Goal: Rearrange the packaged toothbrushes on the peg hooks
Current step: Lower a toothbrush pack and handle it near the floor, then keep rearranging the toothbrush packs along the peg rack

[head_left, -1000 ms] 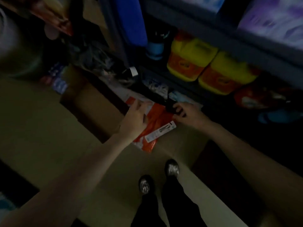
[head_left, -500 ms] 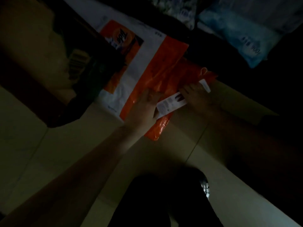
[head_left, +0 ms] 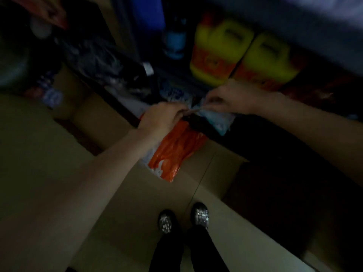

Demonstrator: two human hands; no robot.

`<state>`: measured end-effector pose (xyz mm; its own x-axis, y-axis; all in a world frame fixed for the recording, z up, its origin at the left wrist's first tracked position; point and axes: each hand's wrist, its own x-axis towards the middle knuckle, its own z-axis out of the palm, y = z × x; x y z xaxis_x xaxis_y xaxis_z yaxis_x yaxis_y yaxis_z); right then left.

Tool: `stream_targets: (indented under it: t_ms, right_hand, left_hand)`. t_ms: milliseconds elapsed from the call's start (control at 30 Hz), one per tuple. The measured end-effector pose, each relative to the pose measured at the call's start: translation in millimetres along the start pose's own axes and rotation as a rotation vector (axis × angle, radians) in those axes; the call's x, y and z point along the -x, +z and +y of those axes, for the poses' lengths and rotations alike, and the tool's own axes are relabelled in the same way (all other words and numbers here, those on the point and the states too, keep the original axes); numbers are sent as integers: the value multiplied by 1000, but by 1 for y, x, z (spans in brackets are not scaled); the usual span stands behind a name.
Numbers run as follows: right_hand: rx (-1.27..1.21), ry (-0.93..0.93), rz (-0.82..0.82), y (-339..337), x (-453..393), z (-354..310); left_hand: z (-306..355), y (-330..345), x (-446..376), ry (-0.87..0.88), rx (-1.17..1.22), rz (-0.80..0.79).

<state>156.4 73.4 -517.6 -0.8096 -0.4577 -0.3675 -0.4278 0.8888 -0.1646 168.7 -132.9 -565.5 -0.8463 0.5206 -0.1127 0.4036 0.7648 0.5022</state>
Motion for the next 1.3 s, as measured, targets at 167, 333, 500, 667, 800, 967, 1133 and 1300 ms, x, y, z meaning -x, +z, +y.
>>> stream_targets:
  t_ms: [167,333,500,667,800,967,1133,1300]
  right_hand:
    - [299,15,346,-248,77,-44]
    - [133,76,834,-396,164,-62]
    - [-195,144,895,-456,215,-80]
    - [-528,79,892,-483,255,-73]
    - [-668,5,1033,-498,274,-57]
    - [-576,68,1099,-504,277,-24]
    - [-628,315,1197,-489,307,27]
    - [-627,444,1358,-486,352,62]
  left_hand:
    - [94,-217,2,50,34,129]
    - [161,-355,27,34,452,222]
    - [234,-424,35,140,740,279]
    - [302,-458,22,260,767,274]
    - [354,-455,5,346,807,266]
    - [386,-451,-29,329,609,259]
    - [412,-459,-58,253,608,358]
    - [434,-453,-86,324,370,527]
